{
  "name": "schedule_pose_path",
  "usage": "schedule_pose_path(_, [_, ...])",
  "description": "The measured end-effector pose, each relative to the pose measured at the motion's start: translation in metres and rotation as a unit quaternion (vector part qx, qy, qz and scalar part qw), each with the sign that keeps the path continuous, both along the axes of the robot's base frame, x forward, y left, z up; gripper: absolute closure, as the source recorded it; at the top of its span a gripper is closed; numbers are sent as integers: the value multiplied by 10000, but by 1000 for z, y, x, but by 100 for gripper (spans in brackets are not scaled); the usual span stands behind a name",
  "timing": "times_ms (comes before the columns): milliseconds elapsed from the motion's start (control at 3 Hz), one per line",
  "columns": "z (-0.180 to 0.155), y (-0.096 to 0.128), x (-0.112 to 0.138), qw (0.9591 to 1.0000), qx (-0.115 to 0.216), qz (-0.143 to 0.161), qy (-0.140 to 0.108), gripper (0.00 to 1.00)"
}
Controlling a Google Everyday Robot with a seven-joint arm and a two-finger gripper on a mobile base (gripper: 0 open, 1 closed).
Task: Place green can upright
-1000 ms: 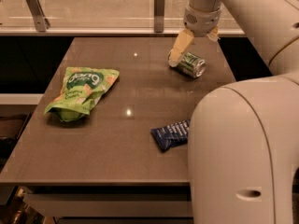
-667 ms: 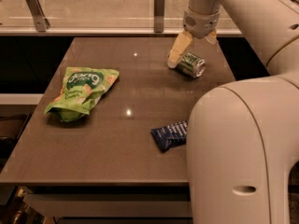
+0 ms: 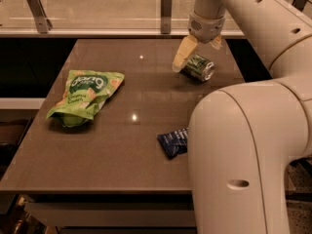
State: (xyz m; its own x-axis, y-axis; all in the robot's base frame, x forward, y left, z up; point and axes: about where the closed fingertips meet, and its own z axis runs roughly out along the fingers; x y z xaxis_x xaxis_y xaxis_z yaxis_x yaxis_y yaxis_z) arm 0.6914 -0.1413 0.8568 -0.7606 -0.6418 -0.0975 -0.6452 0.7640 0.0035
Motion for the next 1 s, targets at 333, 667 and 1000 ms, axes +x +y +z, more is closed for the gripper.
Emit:
schedule_pose_path(333, [-7, 5, 6, 10000, 55, 27, 43, 0])
schedule_pose_path(667, [-12, 9, 11, 9999, 66, 48, 65, 0])
schedule_pose_path(1000, [-14, 12, 19, 9999, 107, 42, -75, 18])
